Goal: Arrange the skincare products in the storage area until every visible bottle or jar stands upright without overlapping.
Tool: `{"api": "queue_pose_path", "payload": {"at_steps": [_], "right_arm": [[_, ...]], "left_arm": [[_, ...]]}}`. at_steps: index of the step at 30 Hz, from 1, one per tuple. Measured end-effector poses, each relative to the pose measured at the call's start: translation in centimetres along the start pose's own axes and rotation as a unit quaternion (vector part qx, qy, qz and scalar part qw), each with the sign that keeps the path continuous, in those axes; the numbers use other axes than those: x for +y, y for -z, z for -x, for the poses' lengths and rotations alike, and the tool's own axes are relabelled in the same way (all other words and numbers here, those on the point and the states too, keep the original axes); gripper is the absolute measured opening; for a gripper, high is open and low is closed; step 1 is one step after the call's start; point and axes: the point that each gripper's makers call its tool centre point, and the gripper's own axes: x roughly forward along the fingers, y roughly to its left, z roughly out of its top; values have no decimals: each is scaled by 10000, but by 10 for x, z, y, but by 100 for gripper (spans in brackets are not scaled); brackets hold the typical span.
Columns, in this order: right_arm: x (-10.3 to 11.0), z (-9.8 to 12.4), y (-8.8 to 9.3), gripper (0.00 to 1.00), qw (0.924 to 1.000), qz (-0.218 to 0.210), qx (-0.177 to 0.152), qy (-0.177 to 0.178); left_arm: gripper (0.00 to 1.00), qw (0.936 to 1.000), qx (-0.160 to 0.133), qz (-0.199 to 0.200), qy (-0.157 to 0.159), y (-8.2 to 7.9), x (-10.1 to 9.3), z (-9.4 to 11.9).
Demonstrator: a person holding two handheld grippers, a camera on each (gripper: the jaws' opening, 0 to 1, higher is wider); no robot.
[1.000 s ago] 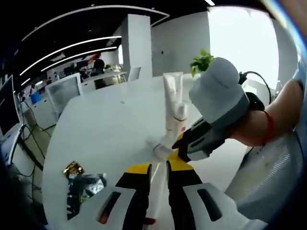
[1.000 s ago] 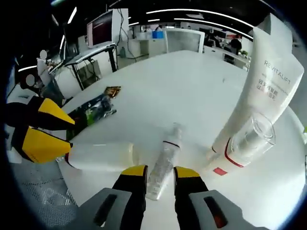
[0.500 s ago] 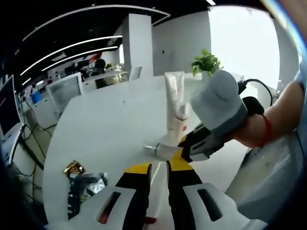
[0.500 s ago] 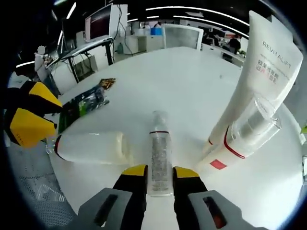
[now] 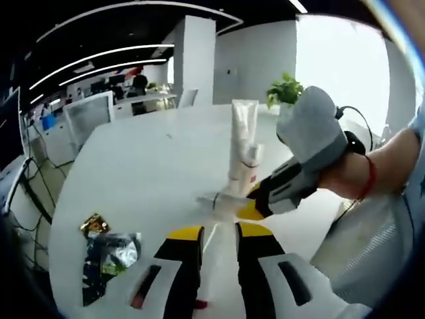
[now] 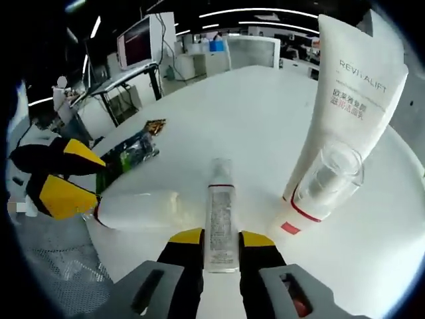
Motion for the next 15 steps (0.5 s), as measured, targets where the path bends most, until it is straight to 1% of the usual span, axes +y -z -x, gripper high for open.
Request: {"api": "queue_pose_path", "payload": {"at_steps": [2,3,4,5,6,7,9,11,13,15], "right_arm": [[5,7,-5,12,9999,-39,-99,-117],[12,12,-9,12,9992,-135,-228,-300],[16,15,-11,12,9987,-178,-280,-398],[23,21,-14,12,9974,-201,-384,-576],[29,26,-18,12,9958,-237,-510,-729],[36,32,-21,12,9936,-282,-651,-882],[44,41,-26,12,9906,-254,-836,-1056],[50,47,-31,12,9876,-218,-1040,-1158],[54,53,-32,12,9855,-132,-1179,-1216],[58,56,-31,12,9839,-58,-1274,-1252]], "left_arm": [[23,9998,0,164,58,0,0,0],[24,9995,-13,276,119,0,0,0],[25,9991,-21,384,168,0,-1,0],[26,9978,-38,617,228,0,-2,-1],[27,9969,-36,720,301,1,-3,0],[28,9953,-75,904,351,-1,-2,0],[28,9930,-166,1102,380,-3,1,0],[27,9905,-220,1292,407,-4,3,1],[26,9859,-330,1573,467,-7,4,2],[25,9780,-436,1930,669,-11,2,4]]}}
